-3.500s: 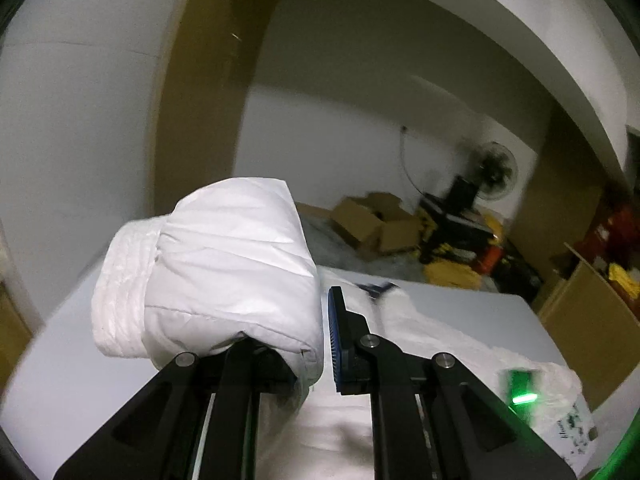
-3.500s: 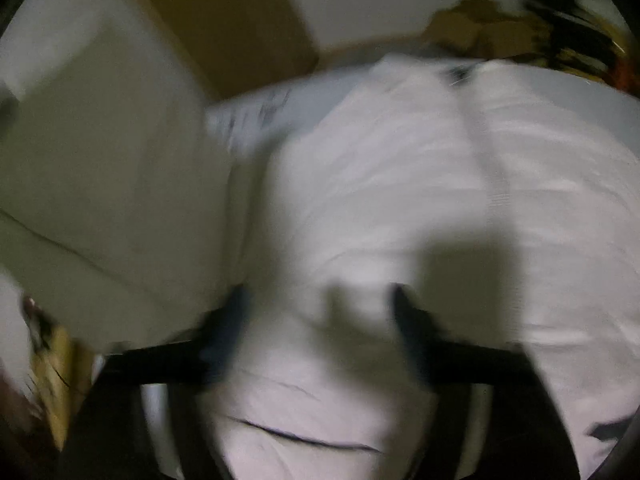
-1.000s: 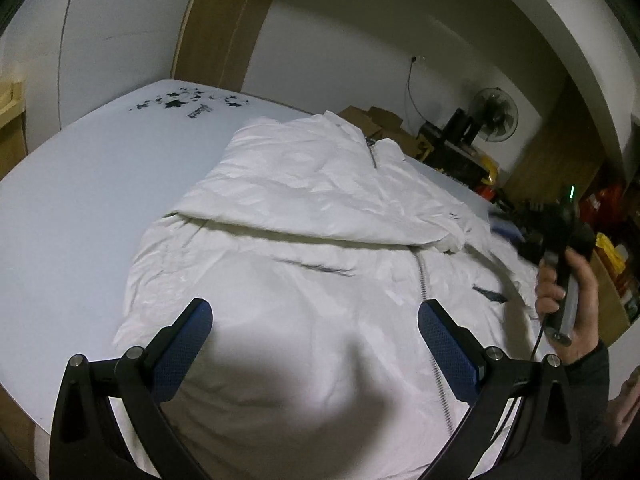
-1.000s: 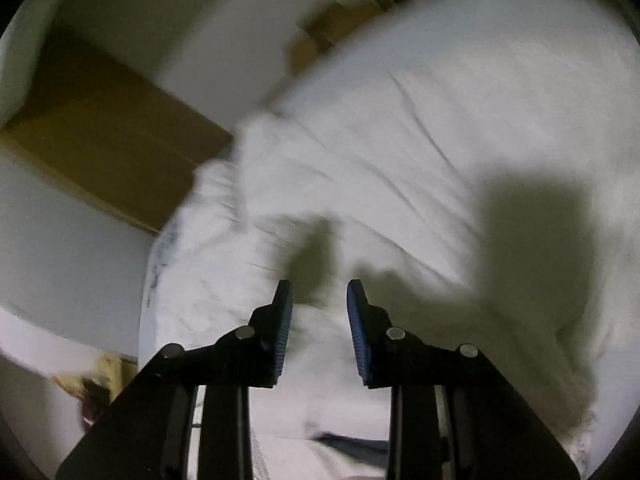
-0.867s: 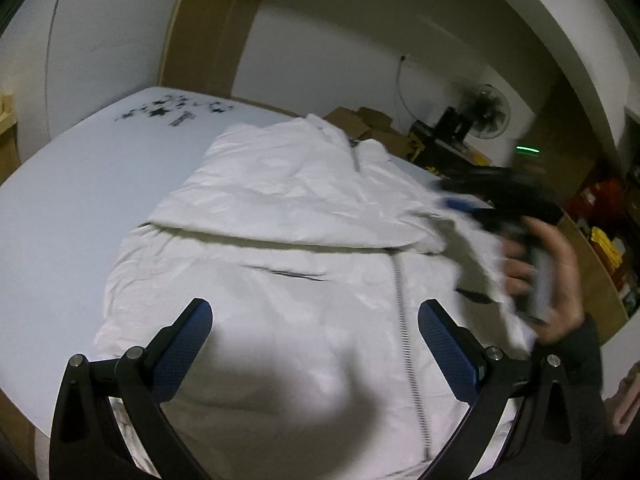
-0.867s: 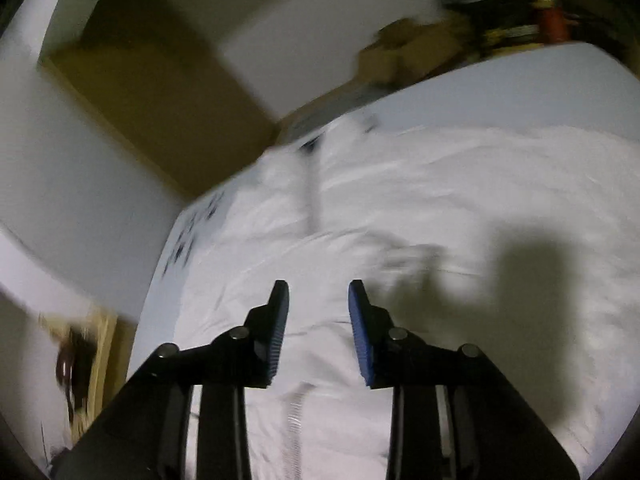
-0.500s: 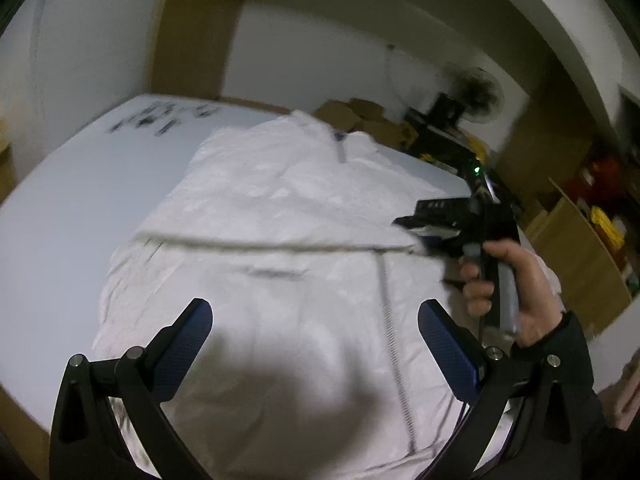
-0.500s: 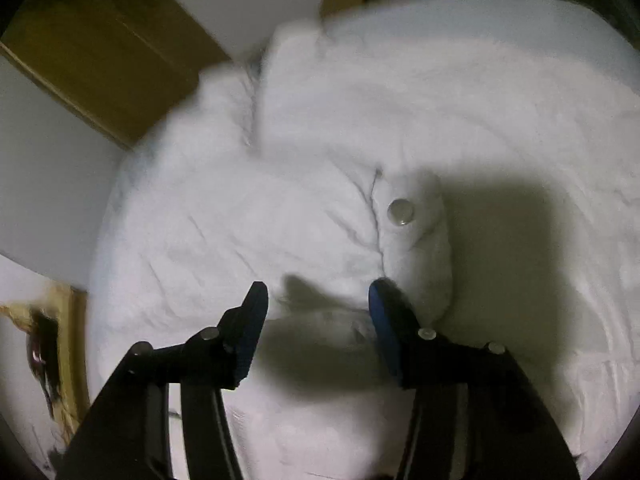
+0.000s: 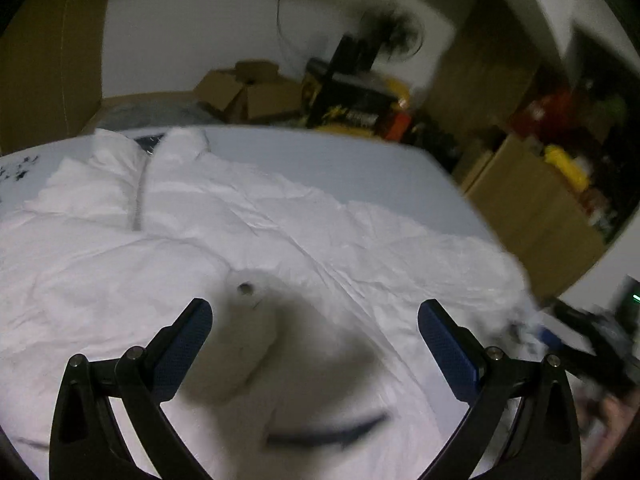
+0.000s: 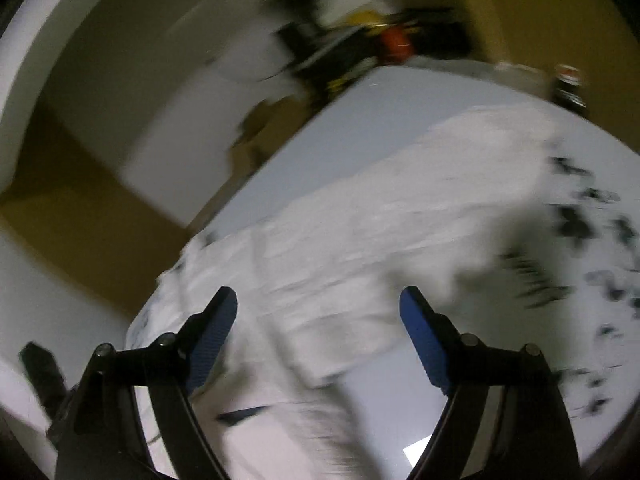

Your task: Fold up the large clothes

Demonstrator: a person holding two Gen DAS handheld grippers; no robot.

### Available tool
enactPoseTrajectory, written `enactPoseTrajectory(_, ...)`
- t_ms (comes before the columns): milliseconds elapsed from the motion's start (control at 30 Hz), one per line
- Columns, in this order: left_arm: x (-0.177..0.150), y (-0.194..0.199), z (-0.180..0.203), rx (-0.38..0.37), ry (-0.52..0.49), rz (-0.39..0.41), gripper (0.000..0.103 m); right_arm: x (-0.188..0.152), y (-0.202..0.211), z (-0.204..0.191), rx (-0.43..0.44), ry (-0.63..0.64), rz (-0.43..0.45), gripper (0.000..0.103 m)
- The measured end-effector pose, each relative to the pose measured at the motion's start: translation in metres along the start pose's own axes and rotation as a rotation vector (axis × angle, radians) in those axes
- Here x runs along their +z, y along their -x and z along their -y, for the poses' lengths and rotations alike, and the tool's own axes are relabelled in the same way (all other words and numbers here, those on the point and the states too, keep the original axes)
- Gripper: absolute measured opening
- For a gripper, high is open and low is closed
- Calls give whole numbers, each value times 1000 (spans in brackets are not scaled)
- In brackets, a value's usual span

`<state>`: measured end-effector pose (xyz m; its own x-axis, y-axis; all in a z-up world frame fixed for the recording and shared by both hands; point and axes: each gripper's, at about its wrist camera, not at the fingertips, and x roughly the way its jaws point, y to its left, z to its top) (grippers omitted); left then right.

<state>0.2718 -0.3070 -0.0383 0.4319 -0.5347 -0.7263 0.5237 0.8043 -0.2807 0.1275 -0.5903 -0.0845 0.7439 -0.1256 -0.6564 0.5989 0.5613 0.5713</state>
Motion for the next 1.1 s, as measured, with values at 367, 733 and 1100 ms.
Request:
enactPoseTrajectory(367,0,-115,-8,-14,79,-184,103,39,12,110,-24,-216,15,84)
enactPoseTrajectory(733,-15,-133,11,101,-91,-177,103,75,-23,147,-48,-280,9,53)
enactPoseTrajectory(1100,-25,-131,13,123,-117,-133,103,95,-70,160,-189,-311,-3,51)
